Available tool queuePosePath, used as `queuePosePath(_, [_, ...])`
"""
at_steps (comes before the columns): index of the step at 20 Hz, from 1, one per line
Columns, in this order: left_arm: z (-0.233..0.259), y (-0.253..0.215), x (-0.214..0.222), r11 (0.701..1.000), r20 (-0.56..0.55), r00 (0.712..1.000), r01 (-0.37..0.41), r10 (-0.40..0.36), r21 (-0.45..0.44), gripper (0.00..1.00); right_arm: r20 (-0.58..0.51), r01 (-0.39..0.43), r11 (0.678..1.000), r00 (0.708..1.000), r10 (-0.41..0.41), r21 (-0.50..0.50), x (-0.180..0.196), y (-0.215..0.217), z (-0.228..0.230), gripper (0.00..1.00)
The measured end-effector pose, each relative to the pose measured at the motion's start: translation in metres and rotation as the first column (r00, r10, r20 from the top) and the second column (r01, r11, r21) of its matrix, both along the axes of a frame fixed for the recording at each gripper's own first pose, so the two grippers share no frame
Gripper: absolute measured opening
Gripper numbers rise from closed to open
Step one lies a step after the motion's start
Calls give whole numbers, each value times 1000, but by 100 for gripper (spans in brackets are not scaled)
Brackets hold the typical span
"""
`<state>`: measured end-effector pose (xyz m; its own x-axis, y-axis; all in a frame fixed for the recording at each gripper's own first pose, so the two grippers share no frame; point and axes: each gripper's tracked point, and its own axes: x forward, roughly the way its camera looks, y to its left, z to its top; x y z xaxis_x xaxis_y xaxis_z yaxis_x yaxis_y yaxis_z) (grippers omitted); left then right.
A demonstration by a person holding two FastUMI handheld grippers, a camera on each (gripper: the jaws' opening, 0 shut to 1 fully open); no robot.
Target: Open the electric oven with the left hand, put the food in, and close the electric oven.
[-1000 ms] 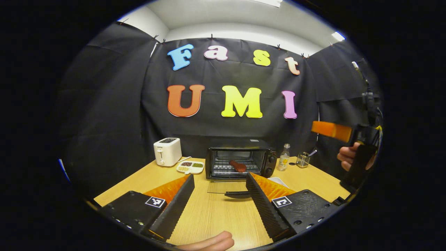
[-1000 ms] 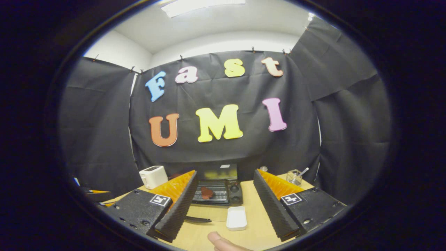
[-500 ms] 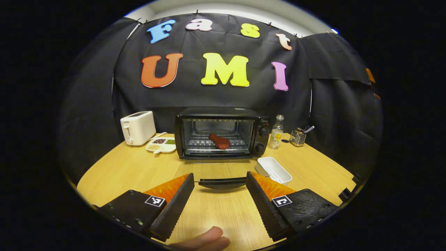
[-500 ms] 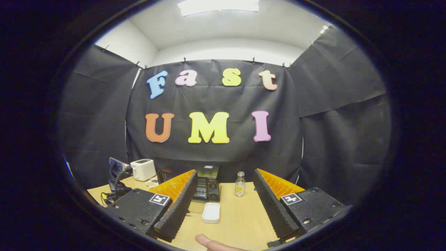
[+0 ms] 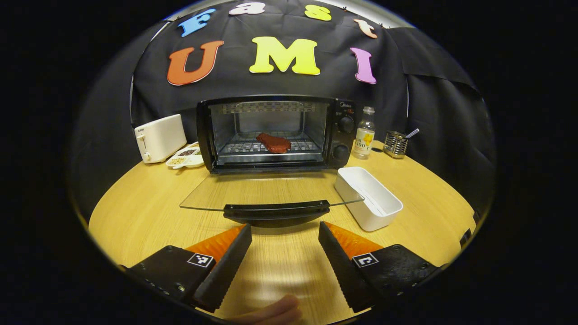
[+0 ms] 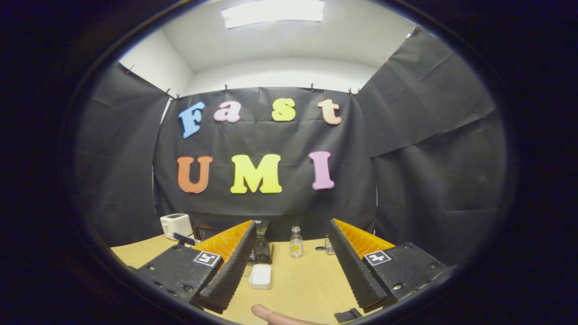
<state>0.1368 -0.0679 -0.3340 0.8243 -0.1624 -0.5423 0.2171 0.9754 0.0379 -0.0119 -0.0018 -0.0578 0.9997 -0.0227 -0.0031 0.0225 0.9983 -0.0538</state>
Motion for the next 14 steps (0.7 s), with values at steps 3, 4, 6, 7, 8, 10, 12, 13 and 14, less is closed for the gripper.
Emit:
queuePosePath(3, [-10,1,11,1000,-18,1000,-18,19,1,95,-11,-7,1000,1000,7,5,1,-4,-4,100])
queuePosePath(4, [-12,4,15,999,-25,999,-37,38,8,95,-13,1,1000,1000,0,7,2,-9,-6,96])
queuePosePath(6, [-19,5,14,999,-78,995,-52,53,14,94,-11,24,1000,1000,-24,17,4,-17,-6,100])
queuePosePath(7, [-20,3,14,998,-91,994,-54,55,15,94,-9,26,999,1000,-26,24,4,-17,-7,96])
queuePosePath(8, [-19,5,16,998,-79,995,-58,60,30,94,-10,18,999,1000,-18,27,4,-15,-8,100])
queuePosePath(10, [-17,9,18,997,-77,996,-48,53,62,95,-18,9,1000,1000,-8,28,5,-16,-11,96])
queuePosePath(12, [-21,10,20,997,-105,992,-59,65,58,95,-24,14,999,1000,-13,29,6,-20,-13,96])
queuePosePath(13, [-21,10,20,996,-116,991,-59,66,60,95,-26,16,999,1000,-16,30,6,-22,-13,96])
queuePosePath(14, [-22,9,18,996,-121,990,-59,66,62,95,-25,16,999,1000,-16,32,6,-23,-14,100])
